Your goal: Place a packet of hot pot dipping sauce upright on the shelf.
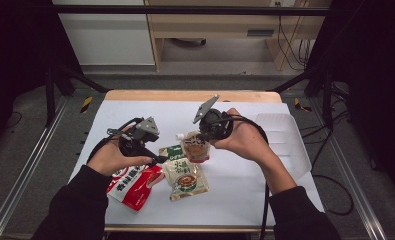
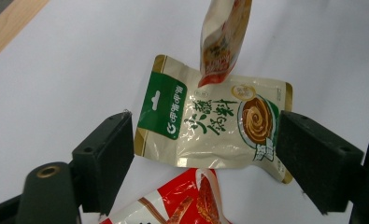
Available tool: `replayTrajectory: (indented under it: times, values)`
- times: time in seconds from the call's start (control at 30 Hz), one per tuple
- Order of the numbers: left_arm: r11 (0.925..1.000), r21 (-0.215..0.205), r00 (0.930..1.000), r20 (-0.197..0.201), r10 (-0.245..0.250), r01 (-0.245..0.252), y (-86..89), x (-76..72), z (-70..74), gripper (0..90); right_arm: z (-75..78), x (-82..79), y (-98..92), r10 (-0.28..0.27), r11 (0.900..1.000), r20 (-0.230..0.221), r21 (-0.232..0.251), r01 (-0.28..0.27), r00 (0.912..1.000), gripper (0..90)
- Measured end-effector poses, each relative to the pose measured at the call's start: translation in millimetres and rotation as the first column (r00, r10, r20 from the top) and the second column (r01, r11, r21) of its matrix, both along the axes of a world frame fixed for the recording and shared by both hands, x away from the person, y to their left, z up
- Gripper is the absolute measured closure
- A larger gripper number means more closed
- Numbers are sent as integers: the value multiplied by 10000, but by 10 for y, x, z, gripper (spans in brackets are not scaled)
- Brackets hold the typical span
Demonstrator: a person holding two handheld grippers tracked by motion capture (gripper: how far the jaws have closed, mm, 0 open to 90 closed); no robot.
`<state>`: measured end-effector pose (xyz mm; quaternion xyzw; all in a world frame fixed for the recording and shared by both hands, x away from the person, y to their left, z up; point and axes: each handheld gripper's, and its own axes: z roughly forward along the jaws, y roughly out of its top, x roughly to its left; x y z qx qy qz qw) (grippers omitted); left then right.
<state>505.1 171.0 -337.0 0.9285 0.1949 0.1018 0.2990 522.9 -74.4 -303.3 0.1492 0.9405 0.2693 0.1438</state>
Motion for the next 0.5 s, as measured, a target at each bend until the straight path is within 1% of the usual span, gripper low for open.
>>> replayTrajectory:
  times: [0.03, 0.07, 0.27, 0.33, 0.5]
  values:
    - [10000, 0, 10000, 0, 0, 0, 0, 0, 0, 182, 0, 0, 0, 0, 10000, 0, 0, 0, 10000, 884]
    - [9999, 105, 10000, 13, 27, -27, -2, -2, -17, 173, -11, 10, -28, -56, 10000, -22, 0, 56, 10000, 883]
    - [9999, 101, 10000, -50, 57, -57, -4, -9, -51, 150, -15, 25, -84, -134, 9999, -30, 57, 135, 9999, 883]
    - [9997, 241, 10000, -20, 32, -31, -9, -10, -75, 147, -16, 27, -106, -123, 9999, 0, 44, 123, 9999, 883]
    - [9997, 230, 10000, -43, 52, -51, -7, -13, -101, 139, -14, 25, -123, -188, 9998, -8, 82, 188, 9998, 883]
